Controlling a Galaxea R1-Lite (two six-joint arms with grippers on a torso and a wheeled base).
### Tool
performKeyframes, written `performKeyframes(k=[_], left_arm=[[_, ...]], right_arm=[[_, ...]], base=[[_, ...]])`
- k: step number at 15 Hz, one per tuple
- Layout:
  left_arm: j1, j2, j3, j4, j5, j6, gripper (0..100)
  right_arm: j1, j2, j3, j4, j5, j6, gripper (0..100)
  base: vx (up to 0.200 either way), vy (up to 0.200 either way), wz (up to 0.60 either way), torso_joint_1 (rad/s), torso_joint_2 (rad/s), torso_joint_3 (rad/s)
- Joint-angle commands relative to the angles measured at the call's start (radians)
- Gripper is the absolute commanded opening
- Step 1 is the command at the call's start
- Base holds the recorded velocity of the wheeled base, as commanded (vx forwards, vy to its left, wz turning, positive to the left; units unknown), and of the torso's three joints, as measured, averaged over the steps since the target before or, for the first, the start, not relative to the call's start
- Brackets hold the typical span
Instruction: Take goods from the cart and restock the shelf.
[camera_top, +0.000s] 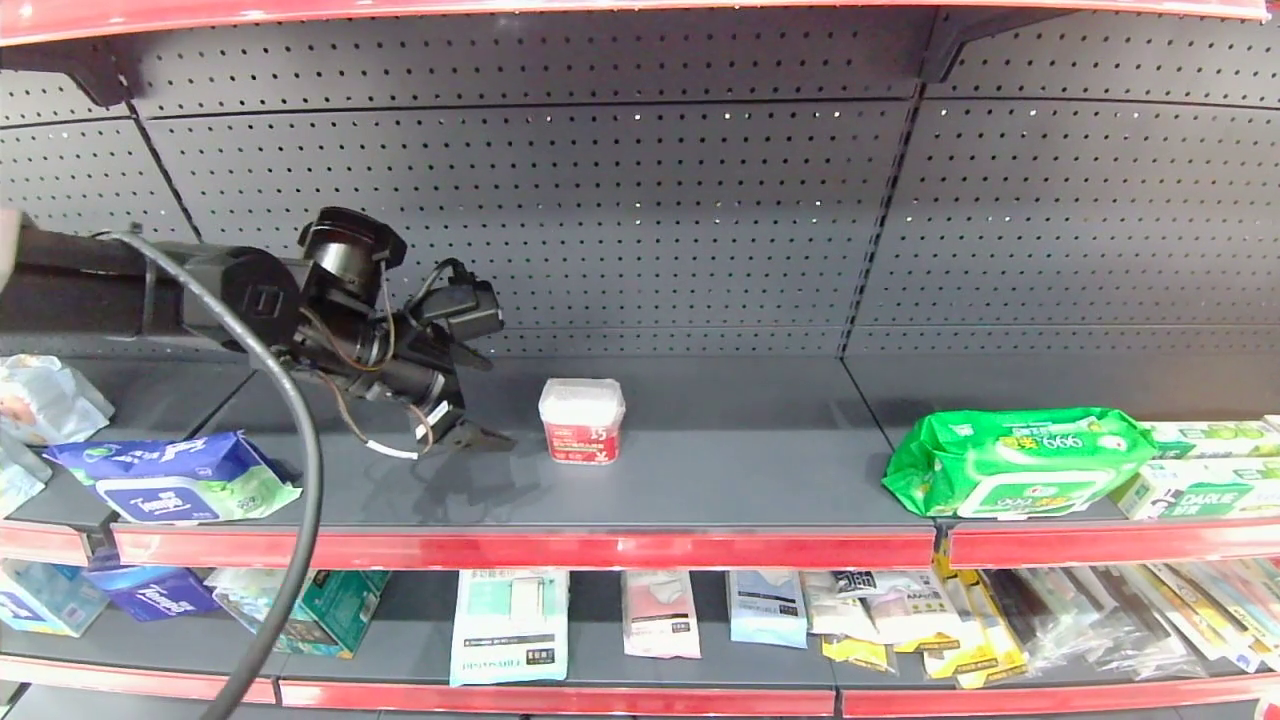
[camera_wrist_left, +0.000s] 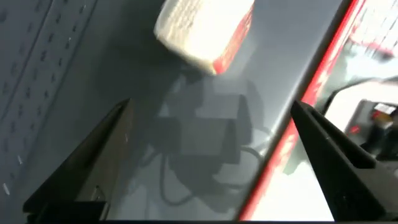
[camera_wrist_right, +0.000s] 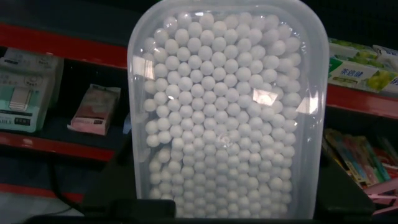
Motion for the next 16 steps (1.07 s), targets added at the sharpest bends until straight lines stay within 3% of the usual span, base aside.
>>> performKeyframes(k=[1,2,8,11,12,16], left_arm=[[-0.007,0.075,-0.051,0.006,-0.002,0.050,100],[-0.007,0.098,-0.090,0.028,-0.008,0.081,100],[-0.002,0.154,-0.229,0.138,-0.039,0.082,100],[0.001,0.221,-0.393,0.233,-0.079,0.076,100],[-0.002,0.226,-0.417,0.256,-0.108,0.075,100],[-0.007,0.239,-0.420,0.264,-0.132,0.079,100]], right_arm=[[0.000,0.000,0.000,0.000,0.000,-0.001,0],[0.000,0.000,0.000,0.000,0.000,0.001,0],[0.000,0.000,0.000,0.000,-0.001,-0.001,0],[0.000,0.000,-0.002,0.000,-0.001,-0.011,0],[-0.002,0.000,-0.002,0.000,-0.001,-0.014,0],[0.000,0.000,-0.002,0.000,-0.003,-0.024,0]], base=[[0.000,0.000,0.00,0.000,0.00,0.000],[0.000,0.000,0.00,0.000,0.00,0.000],[0.000,0.000,0.00,0.000,0.00,0.000],[0.000,0.000,0.00,0.000,0.00,0.000],[0.000,0.000,0.00,0.000,0.00,0.000],[0.000,0.000,0.00,0.000,0.00,0.000]])
